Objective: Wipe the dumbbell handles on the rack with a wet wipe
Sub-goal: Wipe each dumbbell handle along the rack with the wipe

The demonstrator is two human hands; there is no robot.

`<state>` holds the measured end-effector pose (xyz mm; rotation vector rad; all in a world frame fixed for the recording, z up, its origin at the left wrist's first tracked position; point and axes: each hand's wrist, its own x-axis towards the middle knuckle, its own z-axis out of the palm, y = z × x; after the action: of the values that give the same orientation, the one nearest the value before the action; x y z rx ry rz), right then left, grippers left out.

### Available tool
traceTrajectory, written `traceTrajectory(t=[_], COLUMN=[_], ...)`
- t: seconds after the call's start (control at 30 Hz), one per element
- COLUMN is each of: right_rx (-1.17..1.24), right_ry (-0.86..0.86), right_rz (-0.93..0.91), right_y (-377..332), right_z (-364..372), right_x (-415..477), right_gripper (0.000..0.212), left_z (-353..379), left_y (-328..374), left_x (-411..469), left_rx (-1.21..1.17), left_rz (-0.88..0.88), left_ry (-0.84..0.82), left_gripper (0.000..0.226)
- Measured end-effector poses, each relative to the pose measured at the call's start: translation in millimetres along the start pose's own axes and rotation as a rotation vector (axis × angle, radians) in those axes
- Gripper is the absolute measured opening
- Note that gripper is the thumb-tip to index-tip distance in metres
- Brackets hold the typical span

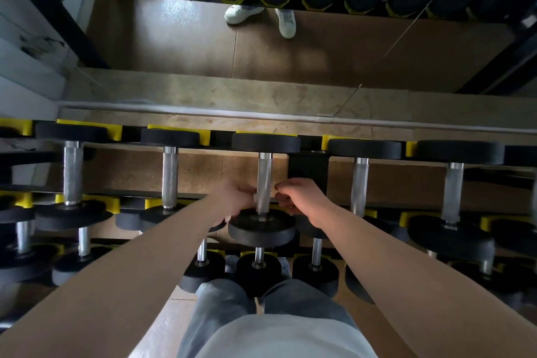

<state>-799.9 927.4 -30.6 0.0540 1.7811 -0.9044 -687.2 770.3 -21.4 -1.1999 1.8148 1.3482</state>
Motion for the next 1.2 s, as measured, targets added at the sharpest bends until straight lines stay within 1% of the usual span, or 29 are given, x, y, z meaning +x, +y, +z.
traceTrajectory(t=[0.03, 0.07, 0.1, 0.13, 0.2, 0.27, 0.37, 0.43, 0.5, 0.63, 0.67, 0.7, 0.73, 0.8, 0.87, 0.9, 0.97, 1.0, 1.03, 1.07, 1.17, 1.2], right_rx=[-0.002, -0.005, -0.005, -0.004, -0.005, 0.0, 0.005, 0.013, 0.029, 0.053, 0.052, 0.05, 0.05, 0.054, 0.063, 0.063, 0.06, 0.057, 0.055, 0.053, 0.046, 0.042], right_ry=[-0.002, -0.008, -0.012, -0.013, -0.016, -0.017, -0.022, -0.027, -0.026, -0.017, -0.018, -0.019, -0.02, -0.019, -0.014, -0.012, -0.006, -0.002, 0.003, 0.01, 0.009, 0.002], right_rz=[0.005, 0.009, 0.011, 0.013, 0.015, 0.011, 0.002, -0.006, 0.0, 0.026, 0.032, 0.037, 0.04, 0.043, 0.038, 0.036, 0.037, 0.039, 0.042, 0.048, 0.076, 0.08], right_y=[1.3, 1.9, 2.4, 2.6, 1.7, -1.5, -6.5, -8.0, -8.0, -3.4, -2.1, -0.7, 0.0, 0.3, -0.3, -0.1, 1.4, 2.7, 4.5, 6.5, 11.7, 11.8], right_z=[1.2, 2.6, 4.0, 5.0, 6.2, 6.1, 2.7, -0.8, -3.8, -7.5, -8.0, -8.2, -8.5, -9.1, -10.9, -11.8, -14.2, -15.4, -16.3, -17.1, -18.0, -17.8], right_x=[0.4, 0.9, 1.7, 2.8, 3.6, 3.9, 3.4, 2.9, 1.5, -1.7, -2.0, -1.9, -1.9, -2.5, -2.4, -2.4, -3.0, -3.1, -3.5, -4.2, -6.7, -7.9], right_gripper=[0.012, 0.012, 0.012, 0.012, 0.014, 0.017, 0.017, 0.017, 0.017, 0.015, 0.016, 0.018, 0.019, 0.018, 0.017, 0.017, 0.019, 0.021, 0.021, 0.021, 0.023, 0.024], left_z=[4.3, 7.5, 9.2, 9.2, 4.9, -1.2, -7.7, -7.7, -5.5, 0.4, 1.2, 0.8, -1.9, -8.0, -12.0, -13.0, -12.9, -12.4, -11.8, -11.8, -8.3, -6.2], left_y=[-4.6, -8.2, -9.1, -7.2, 0.5, 11.9, 25.3, 26.3, 18.8, -2.0, -3.8, -3.3, -1.5, 4.7, 14.0, 19.4, 25.8, 25.8, 22.5, 16.7, 0.1, -1.9], left_x=[-3.2, -3.8, -3.0, -2.0, 1.3, 9.3, 25.2, 29.6, 22.3, 10.9, 12.5, 13.9, 16.0, 21.7, 30.0, 33.7, 39.7, 39.6, 37.9, 34.5, 26.9, 26.7], left_rx=[0.144, 0.222, 0.238, 0.202, 0.004, -0.226, -0.562, -0.609, -0.473, 0.143, 0.211, 0.222, 0.182, -0.065, -0.358, -0.455, -0.556, -0.566, -0.551, -0.473, 0.031, 0.123], left_rz=[0.032, 0.057, 0.062, 0.042, -0.019, -0.043, 0.013, 0.048, 0.064, 0.093, 0.082, 0.063, 0.043, 0.002, -0.004, 0.01, 0.037, 0.036, 0.02, 0.001, -0.017, -0.001], left_ry=[-0.034, -0.036, -0.023, -0.018, 0.0, 0.064, 0.15, 0.153, 0.089, -0.12, -0.138, -0.153, -0.169, -0.168, -0.09, -0.04, 0.007, -0.018, -0.071, -0.128, -0.25, -0.276], left_gripper=[0.023, 0.024, 0.025, 0.026, 0.027, 0.028, 0.03, 0.031, 0.03, 0.029, 0.028, 0.028, 0.029, 0.03, 0.029, 0.03, 0.032, 0.033, 0.034, 0.034, 0.029, 0.028])
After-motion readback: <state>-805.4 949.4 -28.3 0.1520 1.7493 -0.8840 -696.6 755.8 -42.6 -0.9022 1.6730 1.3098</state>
